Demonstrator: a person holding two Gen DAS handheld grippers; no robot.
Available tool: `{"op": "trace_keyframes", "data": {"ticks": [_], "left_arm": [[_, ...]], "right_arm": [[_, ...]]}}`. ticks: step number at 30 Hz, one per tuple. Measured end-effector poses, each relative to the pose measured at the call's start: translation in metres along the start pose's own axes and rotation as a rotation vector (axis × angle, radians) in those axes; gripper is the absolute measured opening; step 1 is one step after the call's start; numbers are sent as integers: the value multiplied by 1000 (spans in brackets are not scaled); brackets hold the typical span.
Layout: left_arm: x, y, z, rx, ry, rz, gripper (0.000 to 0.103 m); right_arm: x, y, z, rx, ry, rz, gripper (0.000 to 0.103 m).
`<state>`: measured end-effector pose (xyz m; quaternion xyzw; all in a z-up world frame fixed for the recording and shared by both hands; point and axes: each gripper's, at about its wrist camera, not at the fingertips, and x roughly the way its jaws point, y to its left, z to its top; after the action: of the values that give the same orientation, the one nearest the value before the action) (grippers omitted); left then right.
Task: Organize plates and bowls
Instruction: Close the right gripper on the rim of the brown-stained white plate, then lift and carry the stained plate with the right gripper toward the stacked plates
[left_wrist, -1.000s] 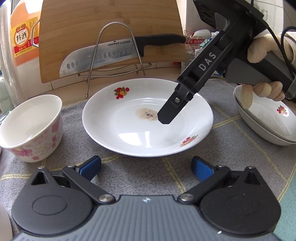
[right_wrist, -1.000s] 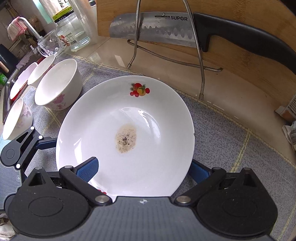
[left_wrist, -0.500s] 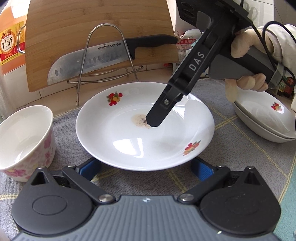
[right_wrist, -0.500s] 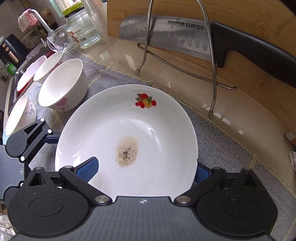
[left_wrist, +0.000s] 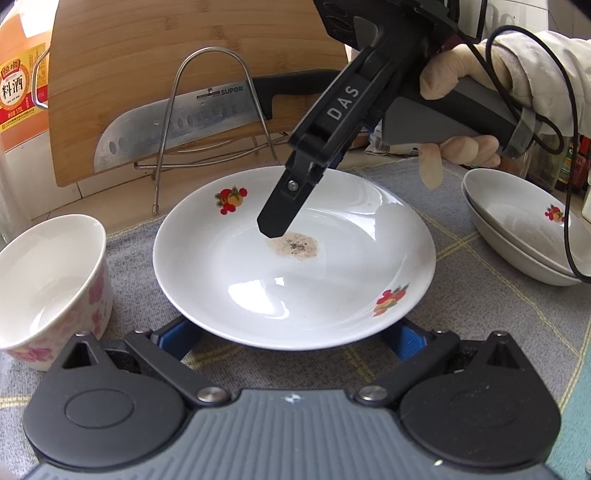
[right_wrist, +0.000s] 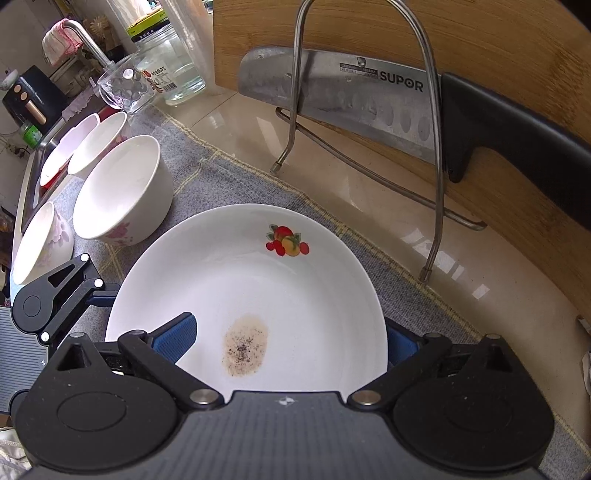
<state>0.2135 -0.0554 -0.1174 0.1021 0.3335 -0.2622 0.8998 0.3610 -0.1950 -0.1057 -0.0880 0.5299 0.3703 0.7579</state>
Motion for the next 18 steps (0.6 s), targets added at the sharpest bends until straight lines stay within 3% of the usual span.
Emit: {"op": "trace_keyframes", "data": {"ticks": [10, 18], "left_arm": [[-1, -2, 2, 19, 7, -2, 103], [0, -2, 4, 25, 17, -6, 103]], "right_arm": [[1, -9, 13, 58, 40, 86, 103], [1, -11, 19, 45, 86, 105, 103]]}}
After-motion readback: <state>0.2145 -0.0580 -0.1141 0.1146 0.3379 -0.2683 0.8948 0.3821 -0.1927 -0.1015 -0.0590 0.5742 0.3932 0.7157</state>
